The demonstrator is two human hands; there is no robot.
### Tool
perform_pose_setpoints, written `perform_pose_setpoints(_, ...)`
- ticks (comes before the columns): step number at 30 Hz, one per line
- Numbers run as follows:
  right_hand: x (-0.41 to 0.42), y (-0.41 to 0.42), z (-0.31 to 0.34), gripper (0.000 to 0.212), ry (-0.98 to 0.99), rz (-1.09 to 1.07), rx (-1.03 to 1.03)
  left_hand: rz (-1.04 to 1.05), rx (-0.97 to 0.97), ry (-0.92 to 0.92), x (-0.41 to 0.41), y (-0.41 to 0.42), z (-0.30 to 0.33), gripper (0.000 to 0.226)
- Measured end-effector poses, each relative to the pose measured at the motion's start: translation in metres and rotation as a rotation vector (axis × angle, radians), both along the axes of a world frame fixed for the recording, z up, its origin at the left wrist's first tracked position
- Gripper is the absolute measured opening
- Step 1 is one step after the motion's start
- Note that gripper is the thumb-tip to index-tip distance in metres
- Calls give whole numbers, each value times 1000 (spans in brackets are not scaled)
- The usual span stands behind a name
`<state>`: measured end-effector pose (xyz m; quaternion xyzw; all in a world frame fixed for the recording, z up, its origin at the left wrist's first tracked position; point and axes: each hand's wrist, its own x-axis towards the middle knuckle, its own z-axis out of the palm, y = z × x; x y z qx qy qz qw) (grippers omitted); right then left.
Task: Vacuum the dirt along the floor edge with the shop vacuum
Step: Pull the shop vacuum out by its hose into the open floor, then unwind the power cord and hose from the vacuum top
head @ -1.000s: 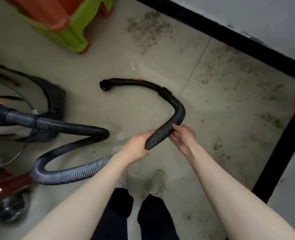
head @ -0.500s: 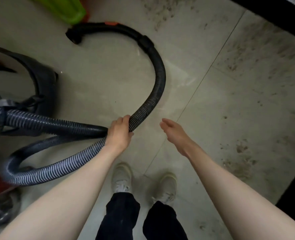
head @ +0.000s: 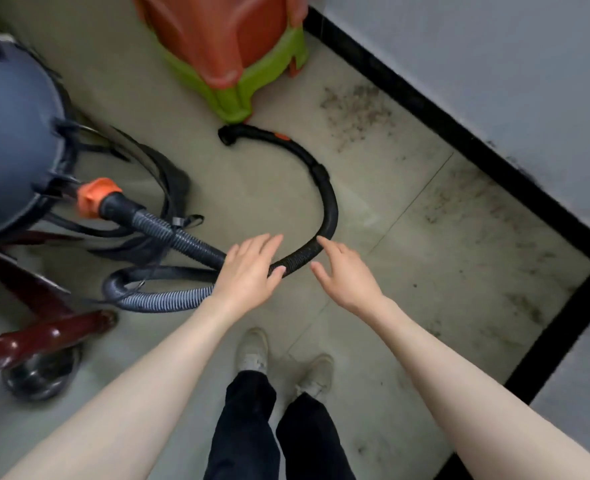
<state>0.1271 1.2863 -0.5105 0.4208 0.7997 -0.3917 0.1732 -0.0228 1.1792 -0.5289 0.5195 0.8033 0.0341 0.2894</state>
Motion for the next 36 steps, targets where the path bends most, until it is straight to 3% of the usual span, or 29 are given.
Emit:
perform_pose_setpoints(8,-61,-45,202,63,162,325,270,316,151,114,-56,-88,201,59)
perform_pose_setpoints(15,-163,-86,279,62,193,432,299,513,201,175,-136,-172,263,60)
perform_pose_setpoints(20,-249,-104,280,59,141,443,258,560,190,190,-216,-188,261,54)
perform_pose_setpoints(27,-390,-121,238,41,96,225,35,654,135,163,-347,-196,228,56)
perform_pose_setpoints(33,-484,-125,208,39,72,-54,-103,719,-8,205,-402,-190,193,77)
perform_pose_setpoints(36,-514,-125,193,50,46,-289,-188,718,77,285,-409,-184,180,68)
